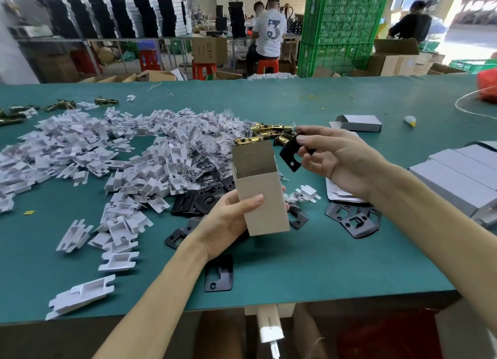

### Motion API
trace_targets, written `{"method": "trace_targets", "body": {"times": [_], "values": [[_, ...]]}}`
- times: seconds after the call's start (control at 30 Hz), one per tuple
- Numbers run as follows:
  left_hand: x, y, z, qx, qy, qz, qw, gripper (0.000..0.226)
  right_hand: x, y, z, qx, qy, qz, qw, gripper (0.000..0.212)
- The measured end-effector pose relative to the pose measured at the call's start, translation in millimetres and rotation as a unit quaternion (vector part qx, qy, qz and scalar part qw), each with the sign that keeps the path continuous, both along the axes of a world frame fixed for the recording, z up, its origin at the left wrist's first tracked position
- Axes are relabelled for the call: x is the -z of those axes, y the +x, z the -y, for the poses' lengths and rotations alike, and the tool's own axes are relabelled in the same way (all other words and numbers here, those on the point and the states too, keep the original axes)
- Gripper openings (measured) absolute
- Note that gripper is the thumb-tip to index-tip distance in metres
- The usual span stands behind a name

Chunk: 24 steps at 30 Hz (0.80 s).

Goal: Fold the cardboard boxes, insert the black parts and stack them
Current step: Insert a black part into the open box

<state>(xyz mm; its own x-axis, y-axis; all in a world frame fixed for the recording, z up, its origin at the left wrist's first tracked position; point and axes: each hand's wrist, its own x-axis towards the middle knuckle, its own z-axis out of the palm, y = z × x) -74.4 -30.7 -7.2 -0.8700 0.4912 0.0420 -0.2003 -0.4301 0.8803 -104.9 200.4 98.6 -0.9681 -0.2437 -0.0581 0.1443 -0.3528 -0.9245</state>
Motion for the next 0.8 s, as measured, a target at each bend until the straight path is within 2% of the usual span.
{"method": "trace_targets", "body": {"times": [0.03, 0.1, 0.2, 0.33, 0.47, 0.6, 0.7, 0.8], "values": [[0.6, 0.0, -1.0, 0.003, -0.01, -0.009, 1.0, 0.043, -4.0, 3.2, 1.0, -0.017, 0.004, -0.011, 1.0, 0.032], [1.9, 0.6, -3.6, -0.011, -0.035, -0.017, 0.999, 0.044, -10.0, 8.5, 5.8, -0.036, 0.049, -0.046, 0.997, 0.028], [5.2, 1.2, -6.2, -0.044, -0.063, -0.017, 0.997, 0.051, -13.4, 15.9, 17.0, -0.006, 0.142, -0.115, 0.983, 0.02], [3.7, 2.8, -8.6, -0.049, -0.074, -0.016, 0.996, 0.052, -14.8, 23.6, 26.8, 0.028, 0.191, -0.196, 0.962, 0.016], [2.8, 2.9, -9.2, -0.054, -0.072, -0.006, 0.996, 0.052, -9.1, 27.0, 40.7, 0.087, 0.277, -0.278, 0.916, 0.011], [2.7, 2.6, -9.5, -0.056, -0.069, -0.003, 0.996, 0.052, 3.1, 26.6, 50.5, 0.135, 0.409, -0.326, 0.841, 0.008], [2.2, 2.9, -9.4, -0.053, -0.069, -0.004, 0.996, 0.05, 8.9, 27.5, 53.3, 0.159, 0.429, -0.357, 0.814, 0.008], [2.1, 2.5, -9.5, -0.054, -0.072, -0.001, 0.996, 0.052, 8.9, 28.6, 53.8, 0.177, 0.398, -0.372, 0.819, 0.006]]}}
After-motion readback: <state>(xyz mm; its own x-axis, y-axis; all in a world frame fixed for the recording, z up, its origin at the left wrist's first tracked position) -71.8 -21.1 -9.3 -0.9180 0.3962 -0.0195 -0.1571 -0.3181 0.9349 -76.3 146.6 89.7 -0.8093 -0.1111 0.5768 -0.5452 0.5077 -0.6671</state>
